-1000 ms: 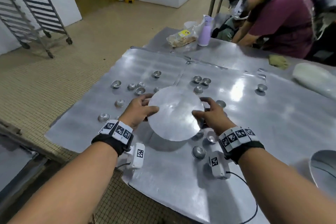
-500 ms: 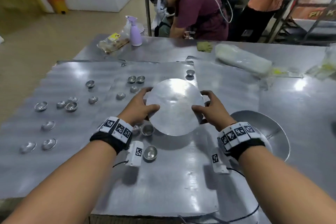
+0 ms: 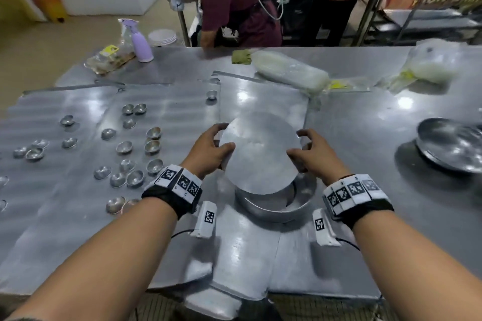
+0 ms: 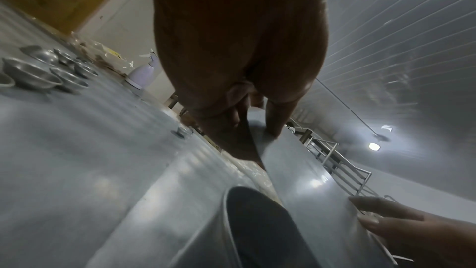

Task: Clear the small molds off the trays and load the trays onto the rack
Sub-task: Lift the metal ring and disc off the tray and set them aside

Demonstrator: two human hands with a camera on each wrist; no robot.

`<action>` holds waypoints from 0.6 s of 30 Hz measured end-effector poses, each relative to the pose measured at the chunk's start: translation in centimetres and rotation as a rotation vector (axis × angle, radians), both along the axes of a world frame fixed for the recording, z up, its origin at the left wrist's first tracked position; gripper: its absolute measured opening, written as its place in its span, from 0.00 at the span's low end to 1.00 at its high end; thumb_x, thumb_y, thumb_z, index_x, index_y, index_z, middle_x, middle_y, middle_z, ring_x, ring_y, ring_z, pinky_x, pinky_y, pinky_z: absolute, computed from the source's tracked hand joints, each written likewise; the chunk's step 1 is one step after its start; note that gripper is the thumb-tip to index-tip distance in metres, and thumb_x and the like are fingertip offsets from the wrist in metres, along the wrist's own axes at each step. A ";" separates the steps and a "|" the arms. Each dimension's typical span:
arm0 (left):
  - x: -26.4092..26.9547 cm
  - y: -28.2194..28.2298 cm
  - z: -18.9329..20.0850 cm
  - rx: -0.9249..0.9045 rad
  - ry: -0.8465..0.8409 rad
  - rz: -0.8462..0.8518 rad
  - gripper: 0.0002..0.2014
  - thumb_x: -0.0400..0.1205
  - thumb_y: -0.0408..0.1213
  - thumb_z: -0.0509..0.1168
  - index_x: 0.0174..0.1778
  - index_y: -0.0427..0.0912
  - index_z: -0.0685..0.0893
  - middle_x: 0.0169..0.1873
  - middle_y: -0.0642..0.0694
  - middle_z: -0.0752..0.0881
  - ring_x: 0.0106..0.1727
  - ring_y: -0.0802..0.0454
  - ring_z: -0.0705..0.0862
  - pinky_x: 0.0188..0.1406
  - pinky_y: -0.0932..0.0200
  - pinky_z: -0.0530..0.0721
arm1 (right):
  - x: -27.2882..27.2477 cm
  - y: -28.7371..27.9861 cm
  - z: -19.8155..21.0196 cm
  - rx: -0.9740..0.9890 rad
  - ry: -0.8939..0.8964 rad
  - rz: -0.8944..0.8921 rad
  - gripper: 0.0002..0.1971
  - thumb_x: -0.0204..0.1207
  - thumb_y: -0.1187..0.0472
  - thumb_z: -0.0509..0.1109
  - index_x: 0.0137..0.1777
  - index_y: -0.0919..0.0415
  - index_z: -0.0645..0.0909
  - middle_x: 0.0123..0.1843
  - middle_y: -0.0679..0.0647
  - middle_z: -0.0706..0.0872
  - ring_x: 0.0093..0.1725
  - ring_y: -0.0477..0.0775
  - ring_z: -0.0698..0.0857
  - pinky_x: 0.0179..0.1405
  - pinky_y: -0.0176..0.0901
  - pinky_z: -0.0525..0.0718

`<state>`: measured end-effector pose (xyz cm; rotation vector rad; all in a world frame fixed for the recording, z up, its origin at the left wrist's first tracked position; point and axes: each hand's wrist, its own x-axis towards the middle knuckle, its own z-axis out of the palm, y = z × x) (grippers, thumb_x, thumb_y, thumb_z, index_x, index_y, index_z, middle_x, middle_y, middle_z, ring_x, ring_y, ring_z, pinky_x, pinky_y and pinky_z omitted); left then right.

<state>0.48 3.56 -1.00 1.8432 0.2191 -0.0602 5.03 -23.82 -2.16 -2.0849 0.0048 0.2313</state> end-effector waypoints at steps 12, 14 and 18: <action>-0.8 -4.5 -2.1 0.117 0.039 -0.035 0.24 0.85 0.30 0.66 0.75 0.53 0.76 0.46 0.39 0.92 0.46 0.40 0.92 0.46 0.42 0.92 | -1.1 -4.1 -4.9 -0.075 0.016 0.000 0.26 0.74 0.60 0.77 0.70 0.47 0.76 0.60 0.52 0.84 0.60 0.56 0.85 0.54 0.45 0.80; -0.9 -4.9 -2.4 0.139 0.067 -0.038 0.24 0.84 0.28 0.66 0.75 0.52 0.77 0.46 0.40 0.91 0.46 0.41 0.92 0.47 0.45 0.92 | -1.3 -4.3 -5.2 0.001 0.066 -0.043 0.30 0.76 0.60 0.76 0.75 0.44 0.70 0.57 0.50 0.83 0.51 0.56 0.88 0.43 0.47 0.86; -0.4 -5.8 -2.7 0.294 0.082 -0.108 0.24 0.83 0.30 0.68 0.76 0.48 0.78 0.58 0.47 0.88 0.57 0.45 0.88 0.58 0.51 0.87 | -0.9 -4.7 -5.4 0.003 0.080 -0.015 0.22 0.78 0.59 0.73 0.71 0.48 0.78 0.57 0.52 0.87 0.47 0.51 0.88 0.45 0.51 0.91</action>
